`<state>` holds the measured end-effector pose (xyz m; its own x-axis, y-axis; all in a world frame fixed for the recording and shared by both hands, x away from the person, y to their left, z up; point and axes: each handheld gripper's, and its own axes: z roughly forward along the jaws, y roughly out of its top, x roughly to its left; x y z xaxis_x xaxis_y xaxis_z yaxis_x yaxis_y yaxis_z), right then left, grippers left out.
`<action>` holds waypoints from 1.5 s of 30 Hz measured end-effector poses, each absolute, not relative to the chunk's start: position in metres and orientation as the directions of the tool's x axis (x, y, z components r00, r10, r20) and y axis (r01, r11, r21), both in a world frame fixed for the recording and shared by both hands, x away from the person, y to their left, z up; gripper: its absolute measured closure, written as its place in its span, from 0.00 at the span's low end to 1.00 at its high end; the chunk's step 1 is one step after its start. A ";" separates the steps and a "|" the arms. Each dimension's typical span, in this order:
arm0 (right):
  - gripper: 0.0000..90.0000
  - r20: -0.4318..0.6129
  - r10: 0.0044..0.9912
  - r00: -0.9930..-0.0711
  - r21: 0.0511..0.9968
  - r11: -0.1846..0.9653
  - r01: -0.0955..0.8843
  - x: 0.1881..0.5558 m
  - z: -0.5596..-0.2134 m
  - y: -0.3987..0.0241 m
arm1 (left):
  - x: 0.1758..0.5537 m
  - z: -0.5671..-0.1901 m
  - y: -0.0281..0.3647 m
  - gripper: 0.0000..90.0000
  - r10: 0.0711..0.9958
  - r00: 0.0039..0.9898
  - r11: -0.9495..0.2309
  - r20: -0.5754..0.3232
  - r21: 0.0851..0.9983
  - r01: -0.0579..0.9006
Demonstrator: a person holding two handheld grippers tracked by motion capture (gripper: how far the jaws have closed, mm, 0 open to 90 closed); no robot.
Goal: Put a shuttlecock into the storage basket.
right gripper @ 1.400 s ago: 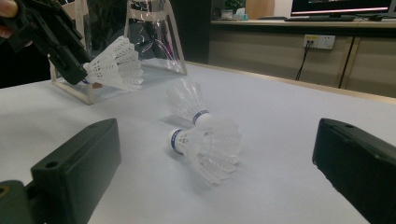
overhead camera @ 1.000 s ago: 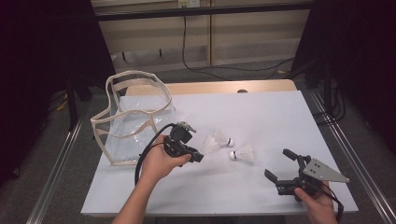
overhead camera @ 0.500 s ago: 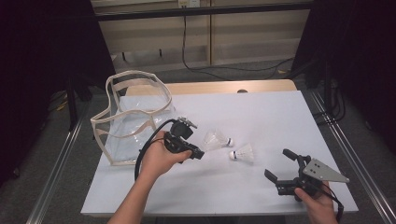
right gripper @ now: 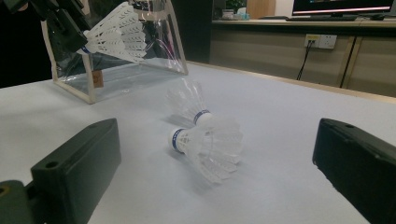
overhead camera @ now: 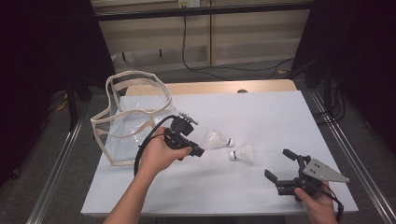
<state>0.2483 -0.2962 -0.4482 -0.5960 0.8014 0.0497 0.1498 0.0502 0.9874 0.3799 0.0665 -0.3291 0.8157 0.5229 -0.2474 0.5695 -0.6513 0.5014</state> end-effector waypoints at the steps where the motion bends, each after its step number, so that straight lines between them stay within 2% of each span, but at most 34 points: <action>1: 0.01 0.049 0.801 -0.596 0.987 0.051 0.149 0.248 -0.448 -0.296 | 0.380 -0.328 0.067 0.73 0.522 0.816 -0.652 -0.248 0.500 0.569; 45: 0.01 0.047 0.802 -0.596 0.988 0.051 0.147 0.248 -0.448 -0.297 | 0.396 -0.303 0.067 0.73 0.541 0.807 -0.651 -0.235 0.490 0.579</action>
<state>0.2478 -0.2967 -0.4476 -0.5958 0.8017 0.0474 0.1467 0.0506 0.9879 0.3961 0.0668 -0.3030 0.8074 0.5413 -0.2347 0.5791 -0.6514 0.4902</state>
